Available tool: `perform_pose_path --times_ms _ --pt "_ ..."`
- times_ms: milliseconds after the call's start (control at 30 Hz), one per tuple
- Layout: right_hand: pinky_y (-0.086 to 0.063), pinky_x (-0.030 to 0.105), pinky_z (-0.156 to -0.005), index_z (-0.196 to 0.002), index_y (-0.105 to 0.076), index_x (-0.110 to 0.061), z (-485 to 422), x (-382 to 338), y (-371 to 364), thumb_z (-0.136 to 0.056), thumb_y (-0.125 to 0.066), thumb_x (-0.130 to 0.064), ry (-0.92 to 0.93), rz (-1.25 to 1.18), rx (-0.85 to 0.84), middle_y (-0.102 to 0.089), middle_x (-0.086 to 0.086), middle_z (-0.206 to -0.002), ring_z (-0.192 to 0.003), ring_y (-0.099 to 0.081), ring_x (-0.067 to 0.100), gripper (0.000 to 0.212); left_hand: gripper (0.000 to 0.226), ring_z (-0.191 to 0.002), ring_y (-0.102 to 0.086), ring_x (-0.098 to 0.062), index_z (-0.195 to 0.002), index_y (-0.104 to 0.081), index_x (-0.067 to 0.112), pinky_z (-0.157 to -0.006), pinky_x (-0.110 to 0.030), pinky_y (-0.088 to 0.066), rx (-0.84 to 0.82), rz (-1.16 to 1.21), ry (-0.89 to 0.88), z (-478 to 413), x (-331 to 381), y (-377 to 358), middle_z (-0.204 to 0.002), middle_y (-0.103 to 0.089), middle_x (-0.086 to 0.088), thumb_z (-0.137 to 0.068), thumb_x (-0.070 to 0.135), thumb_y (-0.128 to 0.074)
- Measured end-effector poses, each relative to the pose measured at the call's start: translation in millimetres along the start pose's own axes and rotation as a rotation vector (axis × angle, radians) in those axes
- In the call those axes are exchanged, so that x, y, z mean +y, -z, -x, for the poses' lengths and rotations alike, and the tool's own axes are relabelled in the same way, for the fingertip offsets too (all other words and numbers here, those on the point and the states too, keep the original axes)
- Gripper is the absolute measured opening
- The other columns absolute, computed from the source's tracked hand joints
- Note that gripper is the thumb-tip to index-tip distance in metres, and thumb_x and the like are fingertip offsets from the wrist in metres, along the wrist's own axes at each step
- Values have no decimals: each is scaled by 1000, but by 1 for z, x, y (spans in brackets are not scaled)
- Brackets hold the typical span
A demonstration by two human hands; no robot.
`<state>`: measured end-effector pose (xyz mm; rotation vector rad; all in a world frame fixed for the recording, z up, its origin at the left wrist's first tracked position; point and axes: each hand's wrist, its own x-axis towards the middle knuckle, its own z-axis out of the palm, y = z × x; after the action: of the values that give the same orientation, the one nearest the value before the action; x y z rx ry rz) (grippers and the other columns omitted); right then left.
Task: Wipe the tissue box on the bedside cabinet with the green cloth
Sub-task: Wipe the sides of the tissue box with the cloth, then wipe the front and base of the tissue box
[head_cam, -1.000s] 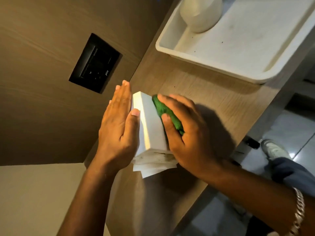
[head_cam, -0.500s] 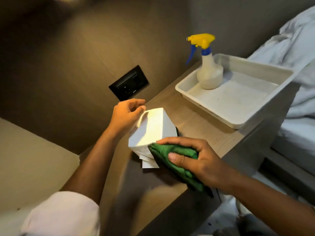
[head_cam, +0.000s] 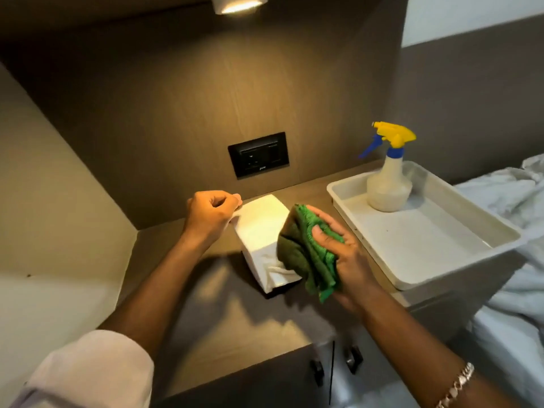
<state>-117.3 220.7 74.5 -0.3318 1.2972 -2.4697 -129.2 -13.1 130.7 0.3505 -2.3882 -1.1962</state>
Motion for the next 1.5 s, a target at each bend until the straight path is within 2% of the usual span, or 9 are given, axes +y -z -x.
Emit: perform_pose_path --times_ms 200,300,467,633,767,867,1033,1300,1500 --pt "-62 33 -75 -112 -76 -19 -57 -29 30 -88 -51 -13 -195 -31 -214 -78 9 -106 -91 -76 24 35 54 -77 -66 -43 -73 -68 -4 -74 -62 -56 204 76 182 68 6 8 -84 -67 -35 -71 49 -57" --pt "-63 33 -74 -120 -69 -14 -84 -37 33 -90 -47 -10 -271 6 -319 -78 9 -105 -88 -76 23 37 51 -79 -69 -35 -75 -67 0 -69 -61 -56 322 109 250 110 18 -2 -79 -72 -22 -75 50 -57" --pt "-63 34 -79 -122 -67 -14 -109 -44 34 -96 -46 -8 -329 119 -448 -78 8 -105 -90 -76 22 34 28 -79 -72 -15 -82 -65 7 -66 -48 -63 464 93 261 154 33 -26 -82 -73 -2 -89 34 -60" --pt "-61 34 -82 -124 -68 -22 -86 -49 41 -91 -60 -16 -74 266 -303 -76 3 -113 -103 -74 23 35 20 -69 -66 -8 -79 -67 15 -53 -6 -48 461 -252 66 152 41 -17 -74 -68 9 -86 31 -58" --pt "-59 26 -90 -128 -66 -31 -12 -28 36 -94 -61 -24 237 283 46 -72 -17 -119 -115 -67 7 36 23 -104 -66 -17 -106 -71 11 -83 -29 -58 94 -431 -245 108 50 -8 -110 -73 -5 -90 22 -59" --pt "-56 27 -95 -137 -56 -26 37 2 33 -96 -56 -25 309 318 154 -64 -7 -132 -122 -62 8 41 37 -140 -35 -22 -128 -58 8 -115 -44 -33 -366 -589 -392 77 46 -12 -140 -55 -10 -95 23 -51" --pt "-50 17 -96 -142 -47 -15 71 55 12 -97 -52 -25 396 473 329 -56 7 -139 -125 -55 5 46 57 -150 -6 -15 -147 -32 15 -122 -43 -14 -641 -695 -540 51 31 -18 -159 -28 -4 -98 44 -30" --pt "-37 58 -113 -151 -22 -50 55 107 -63 -102 -29 -52 561 627 505 -13 -3 -169 -155 -17 22 50 71 -150 7 -9 -152 -4 18 -123 -41 -4 -819 -662 -651 36 24 -24 -164 -1 -1 -94 58 -9" --pt "-34 59 -114 -153 -22 -43 19 95 -67 -100 -27 -55 440 624 748 -21 3 -166 -154 -15 22 54 61 -149 6 -6 -152 -4 21 -123 -39 -2 -694 -606 -567 34 39 -28 -164 -1 2 -97 44 -16"
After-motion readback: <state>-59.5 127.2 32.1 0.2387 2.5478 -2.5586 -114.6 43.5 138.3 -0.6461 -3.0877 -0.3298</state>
